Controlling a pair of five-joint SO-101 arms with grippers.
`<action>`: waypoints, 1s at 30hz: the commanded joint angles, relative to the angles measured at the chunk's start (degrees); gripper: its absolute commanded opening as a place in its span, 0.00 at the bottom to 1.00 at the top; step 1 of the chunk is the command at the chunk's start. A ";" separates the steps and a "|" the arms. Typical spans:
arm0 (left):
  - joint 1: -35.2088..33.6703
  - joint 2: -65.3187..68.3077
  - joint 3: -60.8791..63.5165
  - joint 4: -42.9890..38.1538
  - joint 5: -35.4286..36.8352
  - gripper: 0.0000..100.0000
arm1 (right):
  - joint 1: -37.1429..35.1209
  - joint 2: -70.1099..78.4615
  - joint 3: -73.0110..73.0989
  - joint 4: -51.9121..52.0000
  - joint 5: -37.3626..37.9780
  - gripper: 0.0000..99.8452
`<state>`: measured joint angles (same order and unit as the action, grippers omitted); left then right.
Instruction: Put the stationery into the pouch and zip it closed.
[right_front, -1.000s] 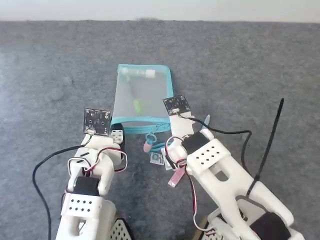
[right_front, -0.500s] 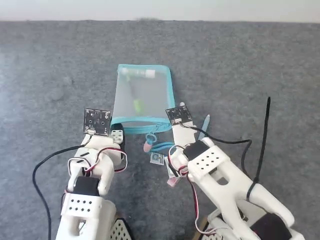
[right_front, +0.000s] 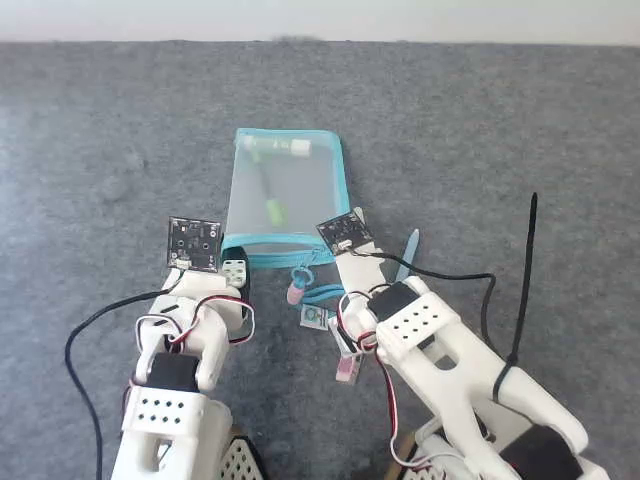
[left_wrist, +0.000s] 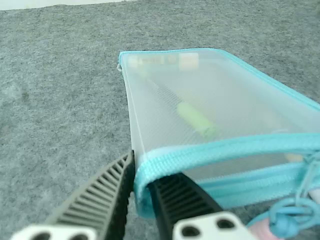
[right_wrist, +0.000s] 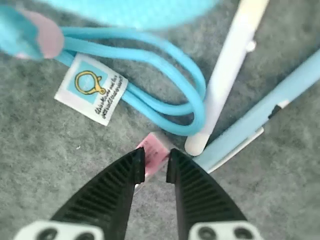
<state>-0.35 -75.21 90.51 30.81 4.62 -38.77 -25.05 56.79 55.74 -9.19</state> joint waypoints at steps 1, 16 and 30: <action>-0.44 -0.79 -1.98 -0.88 0.09 0.01 | 1.54 -0.13 -0.26 -0.66 4.31 0.05; -0.44 -0.79 -1.98 -0.97 0.09 0.01 | 26.24 -0.75 -12.13 9.63 11.25 0.03; -0.44 -0.79 -1.89 -0.79 0.09 0.01 | -7.25 -0.13 -18.46 25.63 -0.09 0.18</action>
<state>-0.35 -75.21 90.51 30.81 4.62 -42.90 -25.05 41.14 83.25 -2.15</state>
